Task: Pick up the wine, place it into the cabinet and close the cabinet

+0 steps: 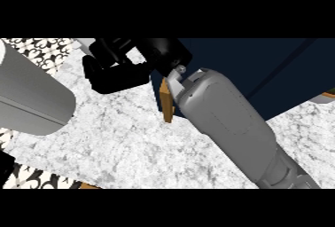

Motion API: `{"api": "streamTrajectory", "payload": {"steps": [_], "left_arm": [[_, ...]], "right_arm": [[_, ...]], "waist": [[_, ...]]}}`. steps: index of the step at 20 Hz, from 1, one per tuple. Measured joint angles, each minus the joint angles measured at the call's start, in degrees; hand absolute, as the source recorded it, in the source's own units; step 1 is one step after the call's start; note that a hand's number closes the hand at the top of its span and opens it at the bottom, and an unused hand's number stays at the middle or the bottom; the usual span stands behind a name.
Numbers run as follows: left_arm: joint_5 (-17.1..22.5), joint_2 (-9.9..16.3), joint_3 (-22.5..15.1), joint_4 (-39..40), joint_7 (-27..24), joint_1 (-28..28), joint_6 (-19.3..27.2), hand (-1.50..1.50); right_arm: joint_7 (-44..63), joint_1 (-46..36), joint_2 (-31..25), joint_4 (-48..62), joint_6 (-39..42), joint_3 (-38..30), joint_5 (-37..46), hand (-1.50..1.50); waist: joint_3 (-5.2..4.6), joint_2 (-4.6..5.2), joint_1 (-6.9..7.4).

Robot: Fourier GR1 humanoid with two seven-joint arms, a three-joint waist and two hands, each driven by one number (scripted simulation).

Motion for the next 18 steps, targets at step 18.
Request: {"api": "streamTrajectory", "payload": {"steps": [18], "left_arm": [[-0.1, -1.46, 0.16, 1.55, -0.39, 0.58, 0.83, 1.5]], "right_arm": [[-7.75, -0.76, -0.1, 5.44, 3.92, -0.09, -7.04, 1.5]], "waist": [[-1.66, -1.71, -2.16]]}}
